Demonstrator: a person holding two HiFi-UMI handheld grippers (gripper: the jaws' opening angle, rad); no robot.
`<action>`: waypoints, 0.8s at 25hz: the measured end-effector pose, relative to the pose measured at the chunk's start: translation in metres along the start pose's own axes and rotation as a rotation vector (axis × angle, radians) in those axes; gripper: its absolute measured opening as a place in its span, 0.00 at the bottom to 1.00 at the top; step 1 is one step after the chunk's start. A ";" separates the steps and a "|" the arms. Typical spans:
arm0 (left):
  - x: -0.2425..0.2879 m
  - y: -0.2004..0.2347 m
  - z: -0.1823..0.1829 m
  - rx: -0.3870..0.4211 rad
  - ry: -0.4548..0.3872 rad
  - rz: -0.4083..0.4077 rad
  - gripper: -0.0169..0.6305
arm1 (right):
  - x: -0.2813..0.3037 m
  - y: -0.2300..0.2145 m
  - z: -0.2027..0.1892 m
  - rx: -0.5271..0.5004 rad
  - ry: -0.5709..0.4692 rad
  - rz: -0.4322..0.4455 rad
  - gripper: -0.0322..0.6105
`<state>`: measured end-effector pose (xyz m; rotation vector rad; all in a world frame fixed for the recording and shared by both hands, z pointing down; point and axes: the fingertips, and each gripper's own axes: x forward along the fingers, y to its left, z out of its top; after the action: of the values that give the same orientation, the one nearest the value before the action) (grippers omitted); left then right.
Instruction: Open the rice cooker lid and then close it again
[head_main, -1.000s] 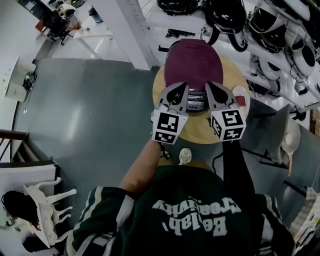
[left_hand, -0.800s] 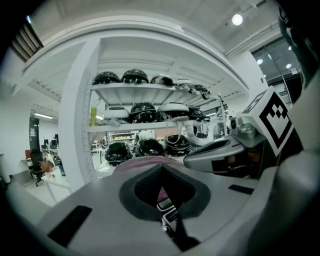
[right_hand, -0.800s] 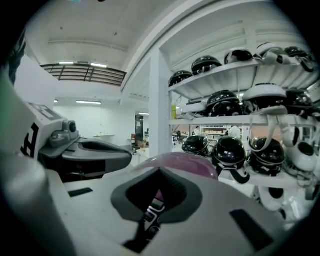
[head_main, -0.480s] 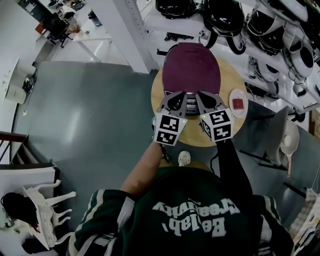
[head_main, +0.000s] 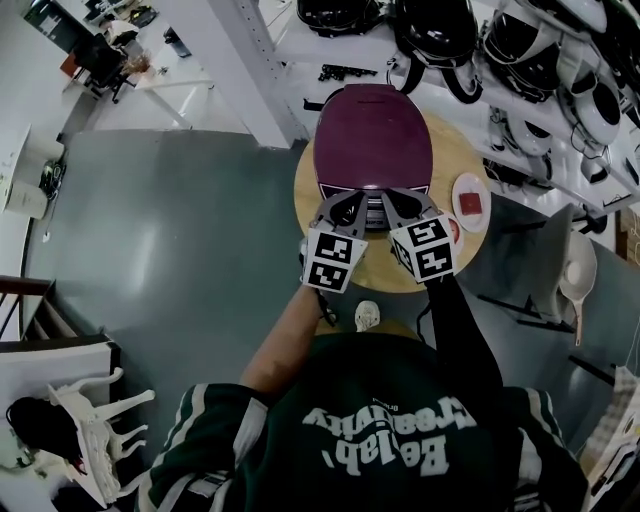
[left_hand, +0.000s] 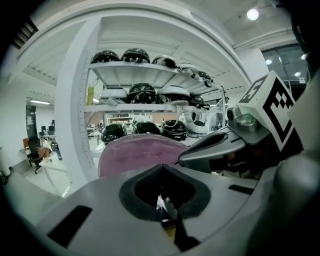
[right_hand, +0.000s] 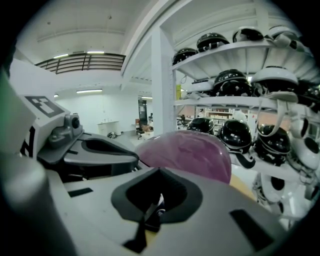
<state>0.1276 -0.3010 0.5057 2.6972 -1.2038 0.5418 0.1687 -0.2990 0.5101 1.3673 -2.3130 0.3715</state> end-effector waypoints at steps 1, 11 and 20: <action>0.003 -0.002 -0.001 0.002 0.004 -0.004 0.02 | -0.001 -0.002 -0.001 0.004 -0.004 0.000 0.06; 0.010 -0.006 -0.011 -0.043 0.039 -0.021 0.02 | -0.001 -0.002 -0.003 0.010 -0.011 0.008 0.05; 0.011 -0.006 -0.011 -0.096 0.028 -0.036 0.03 | 0.001 -0.001 -0.004 -0.006 -0.002 0.011 0.05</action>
<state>0.1356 -0.3015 0.5199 2.6173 -1.1420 0.5022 0.1697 -0.2982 0.5144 1.3531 -2.3225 0.3663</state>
